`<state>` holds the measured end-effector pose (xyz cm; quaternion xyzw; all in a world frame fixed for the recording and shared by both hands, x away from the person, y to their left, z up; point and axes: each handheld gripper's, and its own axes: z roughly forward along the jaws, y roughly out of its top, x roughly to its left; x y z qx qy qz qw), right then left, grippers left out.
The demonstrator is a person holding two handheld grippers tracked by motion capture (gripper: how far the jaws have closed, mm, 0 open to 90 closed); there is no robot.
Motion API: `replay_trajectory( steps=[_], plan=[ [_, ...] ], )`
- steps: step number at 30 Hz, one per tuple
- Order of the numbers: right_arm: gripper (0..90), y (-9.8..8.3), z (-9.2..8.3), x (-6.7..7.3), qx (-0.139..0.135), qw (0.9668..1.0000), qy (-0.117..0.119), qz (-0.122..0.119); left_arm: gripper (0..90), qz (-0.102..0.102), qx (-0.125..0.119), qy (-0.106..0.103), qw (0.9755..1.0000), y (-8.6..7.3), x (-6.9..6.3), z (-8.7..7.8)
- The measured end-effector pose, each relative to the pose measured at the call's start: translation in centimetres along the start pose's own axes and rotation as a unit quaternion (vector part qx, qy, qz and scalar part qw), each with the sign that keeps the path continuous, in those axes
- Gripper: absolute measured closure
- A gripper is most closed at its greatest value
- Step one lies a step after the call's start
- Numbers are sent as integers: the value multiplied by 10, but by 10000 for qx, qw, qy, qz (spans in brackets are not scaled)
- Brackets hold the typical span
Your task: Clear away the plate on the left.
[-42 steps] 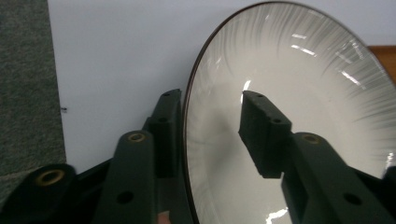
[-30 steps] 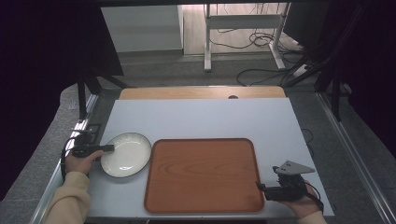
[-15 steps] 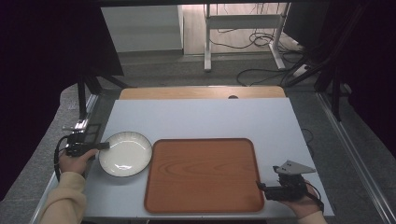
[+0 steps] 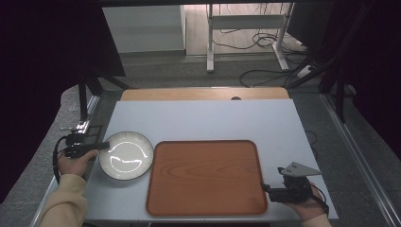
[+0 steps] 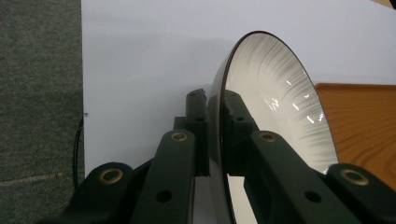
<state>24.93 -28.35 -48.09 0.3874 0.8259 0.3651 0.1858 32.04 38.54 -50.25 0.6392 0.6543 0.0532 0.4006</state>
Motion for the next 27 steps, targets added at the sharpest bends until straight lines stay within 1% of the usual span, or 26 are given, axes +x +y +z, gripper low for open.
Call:
replay_trajectory(
  steps=[3,12,18,26,27],
  plan=[
    [150,0,-1,1,-36,10000,0,-22,834,21,-79,9,10000,1,-3,-3],
    [150,1,-2,1,-77,10000,-8,-2,825,140,-201,-106,9996,6,-13,-7],
    [150,1,-2,0,-98,10000,-15,11,825,159,-289,-189,9993,9,-18,-10],
    [150,1,-3,0,-103,9999,-18,12,824,203,-465,-294,9983,14,-24,-21],
    [150,1,-3,0,-96,10000,-18,4,824,211,-514,-324,9979,15,-26,-25]
  ],
)
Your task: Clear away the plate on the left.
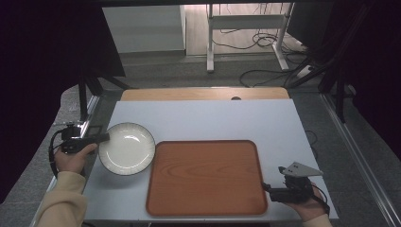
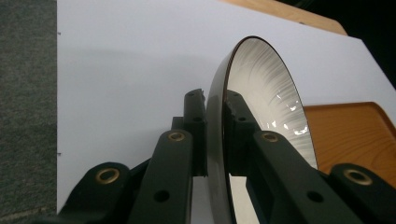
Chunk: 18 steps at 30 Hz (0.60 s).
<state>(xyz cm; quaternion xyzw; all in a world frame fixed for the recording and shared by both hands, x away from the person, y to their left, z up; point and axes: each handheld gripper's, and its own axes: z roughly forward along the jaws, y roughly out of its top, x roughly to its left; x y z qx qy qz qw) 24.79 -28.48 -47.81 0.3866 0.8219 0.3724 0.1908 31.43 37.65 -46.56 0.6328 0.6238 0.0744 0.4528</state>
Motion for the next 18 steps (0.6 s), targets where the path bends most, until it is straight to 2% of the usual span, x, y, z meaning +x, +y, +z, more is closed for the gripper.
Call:
replay_trajectory(
  steps=[9,13,18],
  plan=[
    [150,0,0,0,0,10000,-9,6,824,31,-172,-130,9998,5,-6,-11],
    [150,0,0,0,5,10000,-15,-1,824,144,-212,-168,9995,6,-11,-16],
    [150,0,0,0,-6,10000,-25,6,824,184,-244,-247,9992,7,-15,-18]
  ],
)
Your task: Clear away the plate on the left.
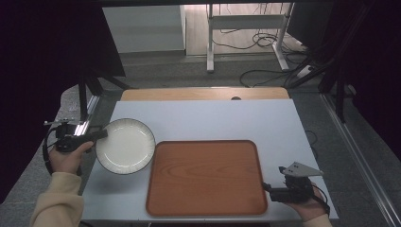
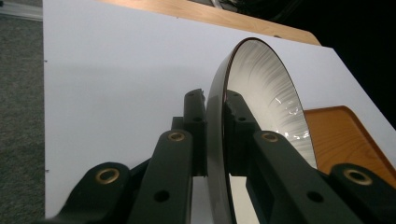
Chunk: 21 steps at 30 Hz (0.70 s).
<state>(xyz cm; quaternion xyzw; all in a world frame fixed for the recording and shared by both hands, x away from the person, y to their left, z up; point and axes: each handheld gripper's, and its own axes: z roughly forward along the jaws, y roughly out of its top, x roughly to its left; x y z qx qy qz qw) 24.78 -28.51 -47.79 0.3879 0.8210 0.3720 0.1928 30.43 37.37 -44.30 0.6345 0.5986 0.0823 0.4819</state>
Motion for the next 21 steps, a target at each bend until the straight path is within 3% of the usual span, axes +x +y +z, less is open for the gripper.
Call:
replay_trajectory(
  steps=[21],
  plan=[
    [151,0,-1,0,-21,10000,-17,4,823,148,-94,-296,9994,2,-19,3]
  ],
)
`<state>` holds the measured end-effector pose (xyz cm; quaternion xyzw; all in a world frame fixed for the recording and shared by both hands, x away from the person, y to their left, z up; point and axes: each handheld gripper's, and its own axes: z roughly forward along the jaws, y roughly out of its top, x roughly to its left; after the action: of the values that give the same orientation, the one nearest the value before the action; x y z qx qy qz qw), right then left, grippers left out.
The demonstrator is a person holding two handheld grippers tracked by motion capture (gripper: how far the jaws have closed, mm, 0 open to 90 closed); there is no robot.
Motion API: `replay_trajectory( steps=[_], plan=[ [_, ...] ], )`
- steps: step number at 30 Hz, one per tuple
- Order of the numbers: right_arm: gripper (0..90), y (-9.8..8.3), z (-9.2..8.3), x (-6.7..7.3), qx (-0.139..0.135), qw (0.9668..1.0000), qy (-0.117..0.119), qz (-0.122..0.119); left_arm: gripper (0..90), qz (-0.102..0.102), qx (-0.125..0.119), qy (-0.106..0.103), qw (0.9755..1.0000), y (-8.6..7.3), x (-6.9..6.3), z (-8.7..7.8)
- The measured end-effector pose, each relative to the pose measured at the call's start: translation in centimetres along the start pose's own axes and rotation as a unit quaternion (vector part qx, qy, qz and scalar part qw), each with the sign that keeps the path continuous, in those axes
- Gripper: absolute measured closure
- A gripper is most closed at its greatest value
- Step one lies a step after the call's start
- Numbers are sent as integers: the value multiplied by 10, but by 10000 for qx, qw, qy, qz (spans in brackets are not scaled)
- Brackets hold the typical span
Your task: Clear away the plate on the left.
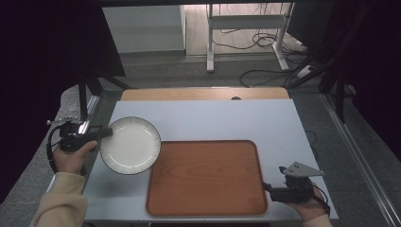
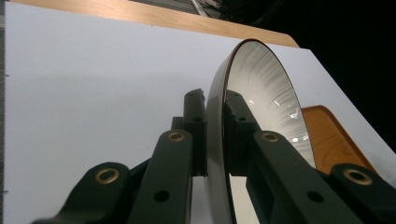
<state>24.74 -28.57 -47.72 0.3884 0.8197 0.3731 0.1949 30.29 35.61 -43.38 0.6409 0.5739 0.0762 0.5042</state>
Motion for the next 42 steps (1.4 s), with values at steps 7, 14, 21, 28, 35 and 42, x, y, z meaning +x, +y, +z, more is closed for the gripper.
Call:
replay_trajectory(
  steps=[7,14,21,28,35,42],
  plan=[
    [151,0,0,0,-5,10000,-11,10,822,64,-20,-130,9999,1,-10,6],
    [151,0,-1,-1,-7,10000,-22,15,822,125,-14,-239,9996,2,-18,10],
    [151,0,-1,-1,-7,10000,-23,24,821,158,-41,-334,9993,3,-25,12],
    [151,0,-1,-1,-6,10000,-26,19,821,188,-27,-382,9991,2,-29,14],
    [151,0,-1,-1,-5,10000,-27,22,819,240,38,-442,9987,0,-35,20],
    [151,0,-1,0,11,10000,-17,1,818,256,52,-524,9983,0,-42,27]
  ],
)
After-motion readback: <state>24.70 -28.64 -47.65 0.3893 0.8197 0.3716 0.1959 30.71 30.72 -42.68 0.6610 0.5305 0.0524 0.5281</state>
